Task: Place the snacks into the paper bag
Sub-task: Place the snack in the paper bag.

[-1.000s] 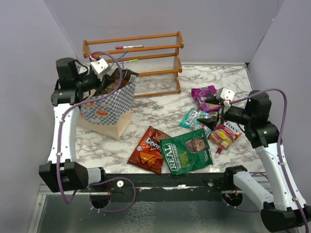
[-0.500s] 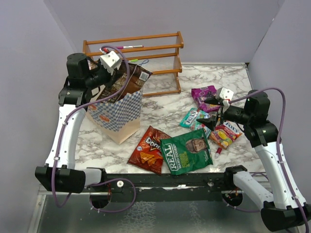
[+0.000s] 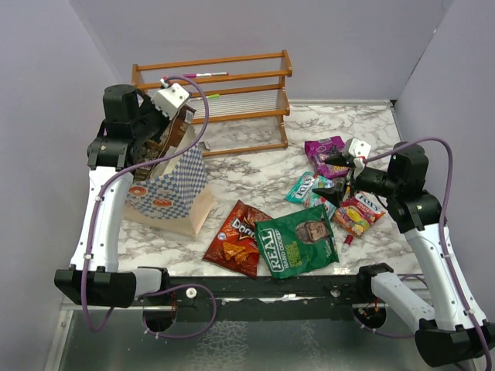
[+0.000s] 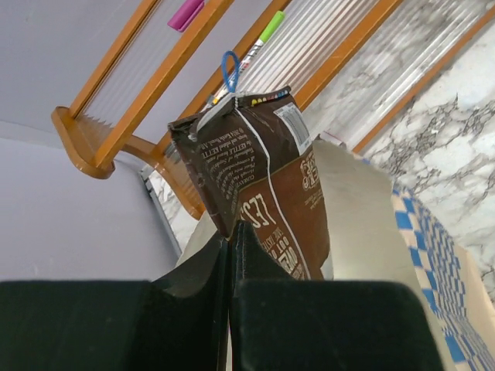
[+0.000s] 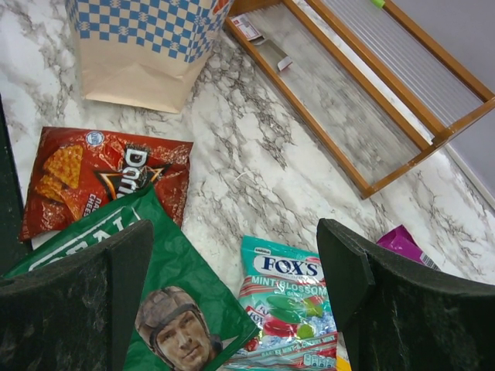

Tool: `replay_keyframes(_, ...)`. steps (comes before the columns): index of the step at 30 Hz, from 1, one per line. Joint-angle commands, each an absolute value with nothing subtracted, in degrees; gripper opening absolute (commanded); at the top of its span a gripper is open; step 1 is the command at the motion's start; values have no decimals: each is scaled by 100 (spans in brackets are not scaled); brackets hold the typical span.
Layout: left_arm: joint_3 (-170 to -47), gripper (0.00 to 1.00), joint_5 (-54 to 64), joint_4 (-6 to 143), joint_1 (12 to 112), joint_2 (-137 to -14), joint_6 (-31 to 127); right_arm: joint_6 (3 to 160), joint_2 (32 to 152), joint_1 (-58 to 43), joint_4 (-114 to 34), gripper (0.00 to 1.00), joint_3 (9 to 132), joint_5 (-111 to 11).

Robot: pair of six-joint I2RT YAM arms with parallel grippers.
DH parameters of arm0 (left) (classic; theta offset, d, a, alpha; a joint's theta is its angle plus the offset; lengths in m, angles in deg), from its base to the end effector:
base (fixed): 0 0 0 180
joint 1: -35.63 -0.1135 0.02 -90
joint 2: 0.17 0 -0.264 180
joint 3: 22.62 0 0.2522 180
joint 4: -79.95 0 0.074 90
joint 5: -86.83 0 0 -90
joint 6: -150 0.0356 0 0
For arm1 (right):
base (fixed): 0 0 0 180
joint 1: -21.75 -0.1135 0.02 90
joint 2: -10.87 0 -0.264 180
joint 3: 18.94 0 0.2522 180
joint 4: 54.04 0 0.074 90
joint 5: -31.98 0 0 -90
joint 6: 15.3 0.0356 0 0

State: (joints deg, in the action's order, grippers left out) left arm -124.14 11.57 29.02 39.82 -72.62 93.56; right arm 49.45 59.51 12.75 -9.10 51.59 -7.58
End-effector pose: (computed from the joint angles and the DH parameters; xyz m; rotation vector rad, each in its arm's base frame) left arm 0.2601 -0.0281 0.4474 0.7853 1.7742 0.0895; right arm 0.1622 0.0535 0.3678 -1.0602 1.5470 0.6675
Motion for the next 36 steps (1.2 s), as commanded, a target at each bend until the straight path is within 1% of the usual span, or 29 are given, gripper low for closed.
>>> replay_keyframes(1,-12253,0,1115,3206,3985,-6826,9943,4991,5902,1303,-1109,87,5081,-681)
replay_keyframes(9,-12140,0,2053,2732,3985,-6638,10410,4983,5928,1296,-1140,87,5059,-646)
replay_keyframes(13,-11863,0,2400,3010,3979,-6580,10206,4989,5963,1295,-1144,87,5078,-636)
replay_keyframes(19,-11643,0,1898,3206,3976,-6518,10280,4991,5896,1290,-1091,87,5090,-634)
replay_keyframes(26,-11656,3,1437,2561,3978,-6333,10764,4991,5871,1296,-1131,87,5053,-630)
replay_keyframes(29,-11629,0,1274,2541,3977,-6228,10615,5003,5907,1296,-1132,87,5079,-609)
replay_keyframes(36,-11811,0,929,2886,3981,-6136,10013,5027,5963,1296,-1085,87,5142,-573)
